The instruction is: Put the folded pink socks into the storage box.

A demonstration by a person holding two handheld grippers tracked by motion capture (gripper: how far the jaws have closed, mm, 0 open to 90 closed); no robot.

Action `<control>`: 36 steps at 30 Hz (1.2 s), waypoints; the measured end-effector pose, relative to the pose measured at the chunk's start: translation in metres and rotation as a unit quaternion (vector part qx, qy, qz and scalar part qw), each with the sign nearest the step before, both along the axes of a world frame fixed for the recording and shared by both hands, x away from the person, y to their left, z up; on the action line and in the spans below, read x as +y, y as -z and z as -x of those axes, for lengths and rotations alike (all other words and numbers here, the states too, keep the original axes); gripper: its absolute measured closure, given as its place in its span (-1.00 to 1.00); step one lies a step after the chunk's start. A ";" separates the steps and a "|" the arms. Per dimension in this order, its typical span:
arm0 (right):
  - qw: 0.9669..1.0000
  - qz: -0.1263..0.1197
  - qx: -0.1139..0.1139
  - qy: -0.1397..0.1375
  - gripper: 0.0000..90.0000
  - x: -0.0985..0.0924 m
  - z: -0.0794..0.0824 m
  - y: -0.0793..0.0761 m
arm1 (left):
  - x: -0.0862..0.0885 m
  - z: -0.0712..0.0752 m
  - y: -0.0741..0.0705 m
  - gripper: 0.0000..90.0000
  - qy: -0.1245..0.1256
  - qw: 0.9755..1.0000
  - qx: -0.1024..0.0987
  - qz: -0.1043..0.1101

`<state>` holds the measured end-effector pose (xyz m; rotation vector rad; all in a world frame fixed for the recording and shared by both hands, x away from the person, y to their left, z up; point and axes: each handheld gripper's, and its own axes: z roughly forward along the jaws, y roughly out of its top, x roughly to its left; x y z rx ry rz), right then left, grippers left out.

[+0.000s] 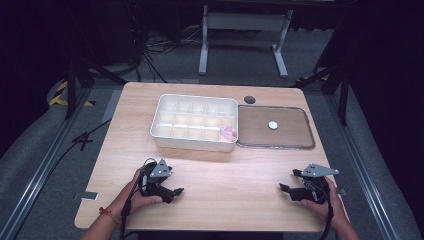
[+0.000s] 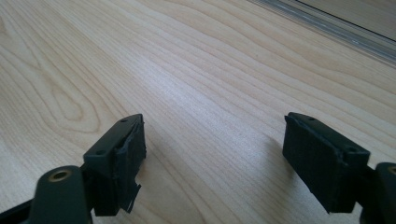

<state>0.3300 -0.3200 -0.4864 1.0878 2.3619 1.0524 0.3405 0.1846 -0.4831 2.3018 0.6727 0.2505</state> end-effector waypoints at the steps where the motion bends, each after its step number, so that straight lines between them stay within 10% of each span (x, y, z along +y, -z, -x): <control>1: 1.000 0.000 0.000 0.000 -0.52 0.000 0.000 0.000 | 0.000 0.000 0.000 -0.71 0.000 1.000 0.000 0.001; 36: 1.000 0.002 0.003 0.004 -0.61 0.000 -0.003 0.000 | 0.000 -0.001 0.000 -0.71 0.005 1.000 0.000 0.001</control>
